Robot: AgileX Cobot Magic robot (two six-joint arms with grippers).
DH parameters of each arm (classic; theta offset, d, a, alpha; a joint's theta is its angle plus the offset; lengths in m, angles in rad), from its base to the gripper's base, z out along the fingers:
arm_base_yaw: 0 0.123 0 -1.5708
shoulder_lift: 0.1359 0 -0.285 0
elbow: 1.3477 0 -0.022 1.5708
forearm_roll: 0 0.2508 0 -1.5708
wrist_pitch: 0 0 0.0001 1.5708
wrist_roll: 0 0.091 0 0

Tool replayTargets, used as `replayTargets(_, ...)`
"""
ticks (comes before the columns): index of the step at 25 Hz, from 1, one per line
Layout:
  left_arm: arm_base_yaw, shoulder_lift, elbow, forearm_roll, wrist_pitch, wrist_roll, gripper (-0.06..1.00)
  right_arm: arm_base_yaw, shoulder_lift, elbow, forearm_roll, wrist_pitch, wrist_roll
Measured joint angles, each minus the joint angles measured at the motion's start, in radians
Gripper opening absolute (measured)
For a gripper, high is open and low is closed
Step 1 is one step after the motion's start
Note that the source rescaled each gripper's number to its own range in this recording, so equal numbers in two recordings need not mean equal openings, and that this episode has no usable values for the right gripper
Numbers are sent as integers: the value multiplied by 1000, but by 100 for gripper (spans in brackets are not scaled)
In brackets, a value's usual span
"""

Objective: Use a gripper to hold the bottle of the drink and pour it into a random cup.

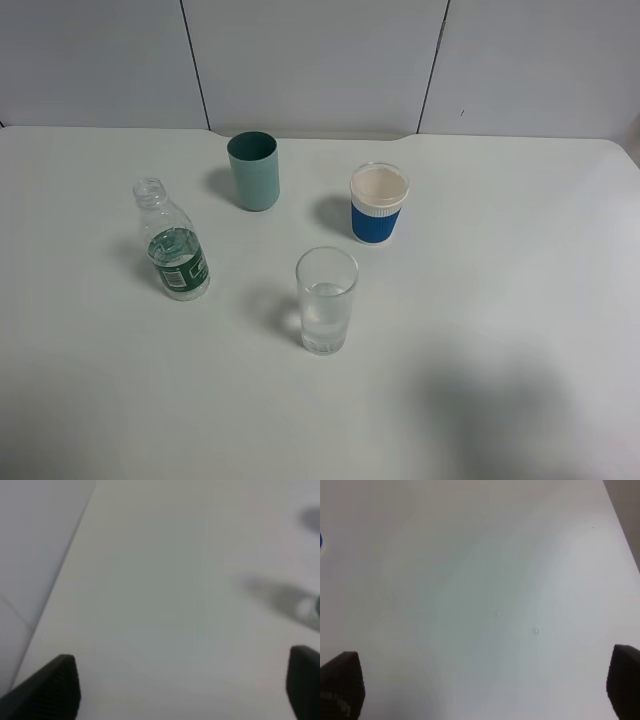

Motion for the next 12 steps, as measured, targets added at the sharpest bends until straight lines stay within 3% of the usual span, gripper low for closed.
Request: replayTargets(12, 0, -61, 108, -58, -111, 2, 65, 0, 0, 0, 0, 0, 0)
